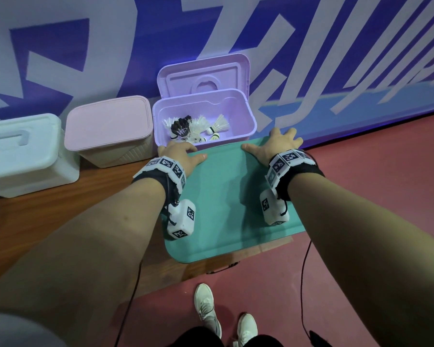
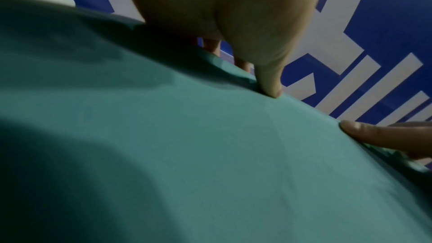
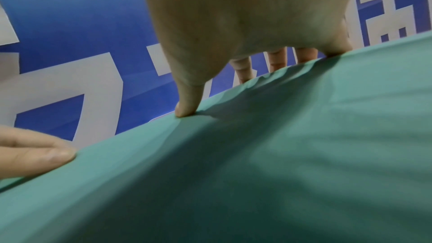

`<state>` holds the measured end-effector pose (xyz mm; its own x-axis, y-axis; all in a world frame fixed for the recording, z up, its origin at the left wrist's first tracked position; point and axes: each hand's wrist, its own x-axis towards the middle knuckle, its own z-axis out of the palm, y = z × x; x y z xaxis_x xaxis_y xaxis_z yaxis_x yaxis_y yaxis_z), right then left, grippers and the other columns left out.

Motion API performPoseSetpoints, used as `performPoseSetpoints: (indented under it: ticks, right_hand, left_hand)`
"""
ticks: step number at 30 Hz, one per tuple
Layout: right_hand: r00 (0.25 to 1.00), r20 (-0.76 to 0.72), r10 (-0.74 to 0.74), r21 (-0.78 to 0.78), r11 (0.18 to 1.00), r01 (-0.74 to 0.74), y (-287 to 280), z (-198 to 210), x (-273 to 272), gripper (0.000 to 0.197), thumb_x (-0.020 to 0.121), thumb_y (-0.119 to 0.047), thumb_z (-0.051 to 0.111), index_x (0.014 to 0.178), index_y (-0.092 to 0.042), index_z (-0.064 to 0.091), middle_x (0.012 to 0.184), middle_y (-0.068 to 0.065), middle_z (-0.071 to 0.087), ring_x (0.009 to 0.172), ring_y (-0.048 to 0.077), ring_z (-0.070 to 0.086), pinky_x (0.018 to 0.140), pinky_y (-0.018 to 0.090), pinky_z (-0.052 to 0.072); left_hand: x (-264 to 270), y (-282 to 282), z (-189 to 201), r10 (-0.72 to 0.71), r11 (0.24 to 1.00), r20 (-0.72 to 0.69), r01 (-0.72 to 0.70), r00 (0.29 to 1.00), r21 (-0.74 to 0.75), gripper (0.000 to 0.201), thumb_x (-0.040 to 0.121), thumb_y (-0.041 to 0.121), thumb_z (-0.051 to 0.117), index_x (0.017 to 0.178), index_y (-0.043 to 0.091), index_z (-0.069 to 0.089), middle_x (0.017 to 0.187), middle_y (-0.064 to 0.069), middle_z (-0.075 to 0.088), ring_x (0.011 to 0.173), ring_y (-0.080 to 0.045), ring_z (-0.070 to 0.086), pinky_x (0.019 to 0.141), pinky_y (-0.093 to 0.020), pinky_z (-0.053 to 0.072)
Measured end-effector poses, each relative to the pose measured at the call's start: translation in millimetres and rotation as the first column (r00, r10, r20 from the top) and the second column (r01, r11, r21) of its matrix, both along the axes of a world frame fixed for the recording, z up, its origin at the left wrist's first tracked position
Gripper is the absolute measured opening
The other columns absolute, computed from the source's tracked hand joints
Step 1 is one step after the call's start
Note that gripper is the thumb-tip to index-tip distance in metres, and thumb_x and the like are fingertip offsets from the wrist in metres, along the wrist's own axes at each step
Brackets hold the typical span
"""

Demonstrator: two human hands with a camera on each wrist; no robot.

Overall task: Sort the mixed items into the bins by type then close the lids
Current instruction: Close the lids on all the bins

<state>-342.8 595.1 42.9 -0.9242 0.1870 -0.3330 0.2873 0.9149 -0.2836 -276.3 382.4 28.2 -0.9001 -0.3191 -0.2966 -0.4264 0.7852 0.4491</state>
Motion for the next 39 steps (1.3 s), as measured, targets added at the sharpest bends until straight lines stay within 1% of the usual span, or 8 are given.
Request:
performPoseSetpoints:
  ticks: [8, 10, 14, 20, 26, 29, 32, 39]
  right_hand:
    - [0.999, 0.032, 0.014, 0.004, 1.0, -0.014, 3.1, 0.3, -5.4, 0.093, 0.067, -0.079, 0.058, 0.139, -0.023, 0.042, 0.145, 0.007, 0.025, 0.133, 0.039, 0.024, 0.111, 0.056, 0.027]
    - [0.999, 0.034, 0.011, 0.008, 1.0, -0.012, 3.1, 1.5, -7.4, 0.091, 0.066, -0.079, 0.059, 0.137, -0.023, 0.044, 0.143, 0.008, 0.026, 0.132, 0.038, 0.024, 0.11, 0.056, 0.028]
    - [0.999, 0.049, 0.011, 0.024, 1.0, -0.013, 1.8, 0.4, -10.6, 0.091, 0.064, -0.079, 0.061, 0.135, -0.023, 0.045, 0.143, 0.008, 0.026, 0.132, 0.038, 0.025, 0.109, 0.057, 0.029]
    - [0.994, 0.099, 0.051, 0.07, 0.996, -0.059, -0.1, -2.9, -10.0, 0.09, 0.072, -0.078, 0.052, 0.141, -0.022, 0.039, 0.145, 0.01, 0.028, 0.133, 0.039, 0.027, 0.108, 0.055, 0.031]
    - [0.985, 0.149, 0.092, 0.073, 0.992, -0.103, 1.5, -6.3, -7.3, 0.085, 0.079, -0.077, 0.042, 0.143, -0.022, 0.031, 0.147, 0.011, 0.026, 0.136, 0.038, 0.025, 0.107, 0.055, 0.028]
    - [0.982, 0.158, 0.104, 0.081, 0.99, -0.118, 1.2, -9.0, -3.8, 0.083, 0.082, -0.075, 0.038, 0.144, -0.021, 0.029, 0.15, 0.01, 0.023, 0.138, 0.037, 0.021, 0.109, 0.054, 0.025]
    - [0.977, 0.177, 0.115, 0.09, 0.987, -0.132, 0.0, -8.6, -4.1, 0.084, 0.083, -0.075, 0.036, 0.147, -0.023, 0.023, 0.155, 0.008, 0.017, 0.141, 0.037, 0.017, 0.11, 0.055, 0.022]
    - [0.971, 0.197, 0.135, 0.111, 0.981, -0.159, -0.1, -8.1, -1.5, 0.089, 0.083, -0.076, 0.033, 0.152, -0.027, 0.005, 0.16, 0.007, 0.002, 0.146, 0.039, 0.002, 0.114, 0.058, 0.012]
  left_hand:
    - [-8.4, -3.7, 3.6, -0.029, 0.997, 0.045, 0.025, 0.999, 0.08, 0.042, 0.08, 0.055, 0.066, 0.114, 0.03, 0.067, 0.128, -0.001, 0.059, 0.131, -0.028, 0.037, 0.11, -0.038, 0.034]
    - [-11.9, -5.7, 4.3, -0.064, 0.996, 0.069, 0.059, 0.996, 0.067, 0.038, 0.082, 0.056, 0.063, 0.108, 0.029, 0.068, 0.119, 0.0, 0.063, 0.124, -0.028, 0.046, 0.106, -0.037, 0.039]
    - [-18.8, -5.9, 2.6, -0.123, 0.991, 0.112, 0.118, 0.986, 0.055, 0.036, 0.087, 0.055, 0.058, 0.102, 0.024, 0.068, 0.098, 0.003, 0.061, 0.091, -0.019, 0.054, 0.082, -0.026, 0.041]
    - [-25.4, -4.0, -5.1, -0.13, 0.99, 0.116, 0.123, 0.985, 0.068, 0.035, 0.088, 0.051, 0.06, 0.099, 0.019, 0.068, 0.095, -0.001, 0.064, 0.084, -0.019, 0.056, 0.077, -0.026, 0.042]
    - [-31.3, -4.9, -7.4, -0.171, 0.985, 0.168, 0.163, 0.971, 0.061, 0.048, 0.091, 0.051, 0.055, 0.113, 0.011, 0.066, 0.111, -0.007, 0.064, 0.09, -0.02, 0.054, 0.078, -0.026, 0.039]
    - [-31.5, -5.4, -13.8, -0.191, 0.98, 0.233, 0.199, 0.953, -0.008, 0.059, 0.092, 0.058, 0.046, 0.128, 0.012, 0.059, 0.131, -0.011, 0.058, 0.114, -0.028, 0.055, 0.096, -0.033, 0.043]
    - [-32.0, -7.4, -20.4, -0.212, 0.961, 0.274, 0.251, 0.938, -0.116, 0.067, 0.093, 0.064, 0.035, 0.139, 0.018, 0.048, 0.144, -0.009, 0.048, 0.13, -0.031, 0.046, 0.109, -0.039, 0.035]
    - [-29.0, -4.4, -22.2, -0.169, 0.962, 0.274, 0.219, 0.947, -0.163, 0.072, 0.091, 0.067, 0.035, 0.142, 0.016, 0.044, 0.148, -0.012, 0.042, 0.132, -0.033, 0.043, 0.109, -0.041, 0.036]
